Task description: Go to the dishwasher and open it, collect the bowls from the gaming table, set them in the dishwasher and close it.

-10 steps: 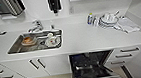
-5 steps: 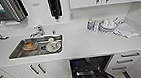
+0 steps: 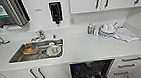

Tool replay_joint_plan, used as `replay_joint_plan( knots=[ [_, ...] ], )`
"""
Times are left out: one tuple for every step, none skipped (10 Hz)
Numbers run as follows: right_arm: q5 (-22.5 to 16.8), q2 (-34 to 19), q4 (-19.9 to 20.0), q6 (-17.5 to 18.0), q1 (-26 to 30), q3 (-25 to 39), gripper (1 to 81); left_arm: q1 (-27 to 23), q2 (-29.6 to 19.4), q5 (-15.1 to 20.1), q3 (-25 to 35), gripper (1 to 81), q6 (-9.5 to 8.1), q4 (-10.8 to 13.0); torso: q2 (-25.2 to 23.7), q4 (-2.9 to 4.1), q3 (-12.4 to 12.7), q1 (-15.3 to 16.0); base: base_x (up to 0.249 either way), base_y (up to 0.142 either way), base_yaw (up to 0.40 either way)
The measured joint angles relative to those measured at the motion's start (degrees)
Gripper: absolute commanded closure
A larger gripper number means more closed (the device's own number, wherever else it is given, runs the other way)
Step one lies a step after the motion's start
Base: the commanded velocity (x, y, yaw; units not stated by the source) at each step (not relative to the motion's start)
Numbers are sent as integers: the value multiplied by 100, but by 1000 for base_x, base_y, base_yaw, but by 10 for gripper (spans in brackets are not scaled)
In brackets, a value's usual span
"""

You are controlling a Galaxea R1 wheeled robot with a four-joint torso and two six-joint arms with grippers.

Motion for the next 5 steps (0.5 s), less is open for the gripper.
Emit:
replay_joint_plan(
  knots=[
    [77, 72, 627, 4, 41, -243, 10, 0, -5, 7, -11, 10, 0, 0, -219, 0, 2, 135, 0, 0, 0],
    [111, 105, 1191, 6, 106, -396, 10, 11, -2, 11, -13, 10, 0, 0, -433, 0, 2, 269, 0, 0, 0],
    [168, 108, 1698, 12, 210, -485, 10, 30, -5, 13, -16, 10, 2, 0, -649, 0, 4, 402, 0, 0, 0],
    [-2, 96, 1987, -11, 279, -532, 10, 46, -5, 18, -16, 10, 2, 0, -866, 0, 4, 537, 0, 0, 0],
    [-72, 96, 2222, -32, 279, -527, 10, 48, -5, 35, -16, 10, 2, 0, -1085, 0, 4, 673, 0, 0, 0]
  ],
)
